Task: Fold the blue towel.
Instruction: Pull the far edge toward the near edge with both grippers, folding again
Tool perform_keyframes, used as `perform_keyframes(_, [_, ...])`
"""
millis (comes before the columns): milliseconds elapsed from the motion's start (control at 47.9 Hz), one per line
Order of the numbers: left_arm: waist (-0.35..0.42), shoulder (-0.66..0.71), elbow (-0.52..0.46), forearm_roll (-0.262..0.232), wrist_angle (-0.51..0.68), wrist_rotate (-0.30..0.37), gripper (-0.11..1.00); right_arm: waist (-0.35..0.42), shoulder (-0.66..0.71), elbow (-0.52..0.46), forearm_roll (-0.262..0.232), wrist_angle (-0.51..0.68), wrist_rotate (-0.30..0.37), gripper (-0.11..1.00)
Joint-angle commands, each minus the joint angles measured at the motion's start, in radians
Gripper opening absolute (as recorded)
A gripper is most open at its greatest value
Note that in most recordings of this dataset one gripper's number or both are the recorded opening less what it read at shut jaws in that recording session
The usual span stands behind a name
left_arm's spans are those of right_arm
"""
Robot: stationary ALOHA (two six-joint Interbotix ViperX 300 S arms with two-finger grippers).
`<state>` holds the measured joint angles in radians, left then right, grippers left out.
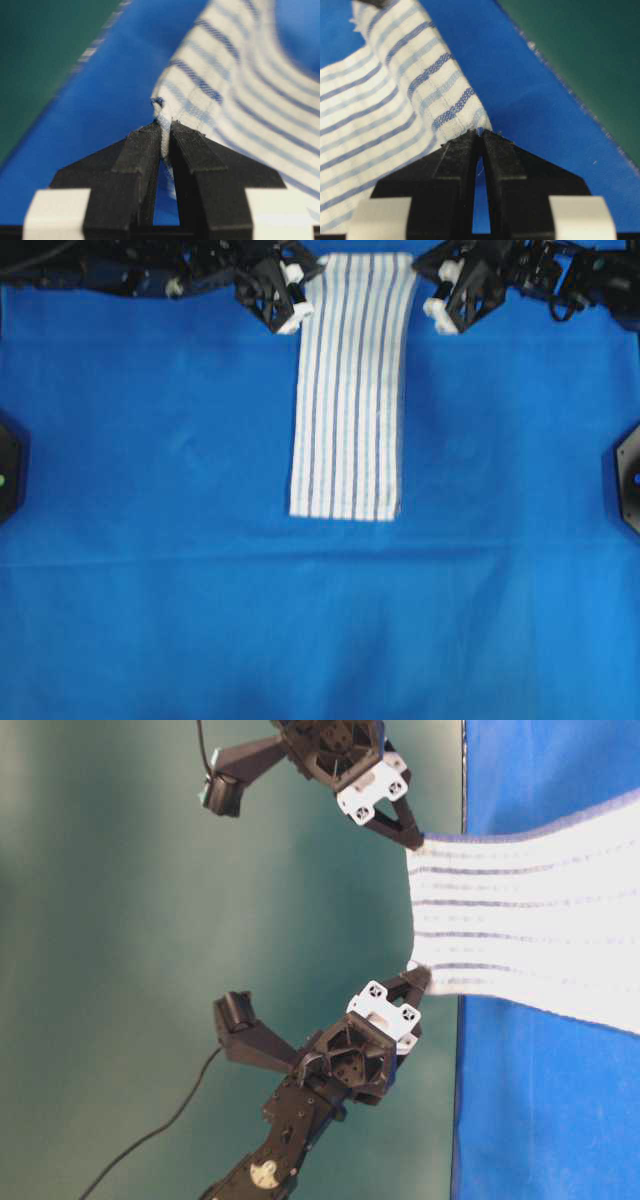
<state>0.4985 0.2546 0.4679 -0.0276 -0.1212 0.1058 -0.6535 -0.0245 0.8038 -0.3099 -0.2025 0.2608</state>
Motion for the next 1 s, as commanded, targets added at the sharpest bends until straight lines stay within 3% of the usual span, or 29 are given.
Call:
perform_keyframes(0, [-0.038, -0.061, 0.018, 0.002, -0.005, 0.002, 0.05, 0.044, -0.052, 0.014, 0.000, -0.003, 0.002, 0.05])
perform_keyframes(459, [-0.239, -0.155, 0.193, 0.002, -0.006, -0.003, 0.05, 0.310, -0.117, 0.124, 0.041, 0.044, 0.006, 0.05])
perform_keyframes(980, [-0.436, -0.158, 0.229, 0.002, -0.005, -0.015, 0.05, 0.535, -0.112, 0.138, 0.133, 0.106, 0.006, 0.05])
